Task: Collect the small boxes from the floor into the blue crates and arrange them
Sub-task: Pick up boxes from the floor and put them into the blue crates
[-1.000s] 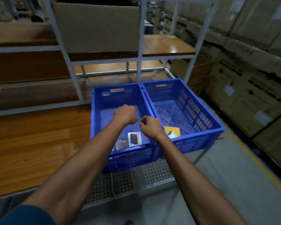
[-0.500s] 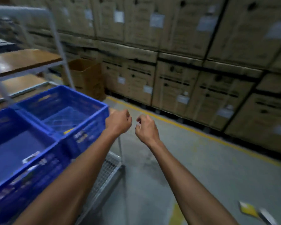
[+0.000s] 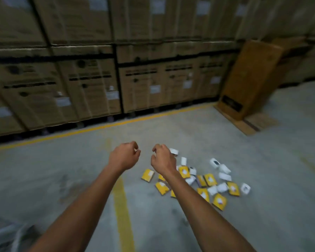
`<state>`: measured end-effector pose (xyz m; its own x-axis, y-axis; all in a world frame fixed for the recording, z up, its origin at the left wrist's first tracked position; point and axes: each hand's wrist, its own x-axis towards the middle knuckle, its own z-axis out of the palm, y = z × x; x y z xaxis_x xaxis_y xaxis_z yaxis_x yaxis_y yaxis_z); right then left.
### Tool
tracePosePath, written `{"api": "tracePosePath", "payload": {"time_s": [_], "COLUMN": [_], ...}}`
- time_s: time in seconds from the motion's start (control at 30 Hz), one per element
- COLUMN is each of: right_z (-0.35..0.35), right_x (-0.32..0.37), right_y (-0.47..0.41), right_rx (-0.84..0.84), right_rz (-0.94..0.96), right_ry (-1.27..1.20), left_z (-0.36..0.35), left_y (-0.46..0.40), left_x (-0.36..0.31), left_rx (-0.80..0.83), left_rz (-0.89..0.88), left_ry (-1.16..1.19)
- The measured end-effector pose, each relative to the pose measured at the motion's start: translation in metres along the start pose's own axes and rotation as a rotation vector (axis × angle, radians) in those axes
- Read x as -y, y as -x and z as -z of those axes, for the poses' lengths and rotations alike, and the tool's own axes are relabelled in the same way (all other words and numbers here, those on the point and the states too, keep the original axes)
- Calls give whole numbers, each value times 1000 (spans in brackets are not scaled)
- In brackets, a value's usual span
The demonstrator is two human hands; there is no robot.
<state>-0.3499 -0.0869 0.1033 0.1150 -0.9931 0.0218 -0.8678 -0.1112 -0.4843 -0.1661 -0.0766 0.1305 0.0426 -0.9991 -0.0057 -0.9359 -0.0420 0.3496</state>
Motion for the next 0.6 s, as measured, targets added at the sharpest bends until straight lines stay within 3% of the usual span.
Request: {"api": "tracePosePath", "payload": {"time_s": [0.3,0.6], "right_z": [65,130], "right_x": [-221,-347], "right_y": [69,53], "right_rx": [-60,-89], "right_rz": [-421,-564], "right_ry": [-6,16], "left_z": [-121,-204], "left_y": [-26,-104], "left_x": [-176,-283], "left_rx": [300,442], "left_rz": [-301,-367], "left_ry": [-57,-105]}}
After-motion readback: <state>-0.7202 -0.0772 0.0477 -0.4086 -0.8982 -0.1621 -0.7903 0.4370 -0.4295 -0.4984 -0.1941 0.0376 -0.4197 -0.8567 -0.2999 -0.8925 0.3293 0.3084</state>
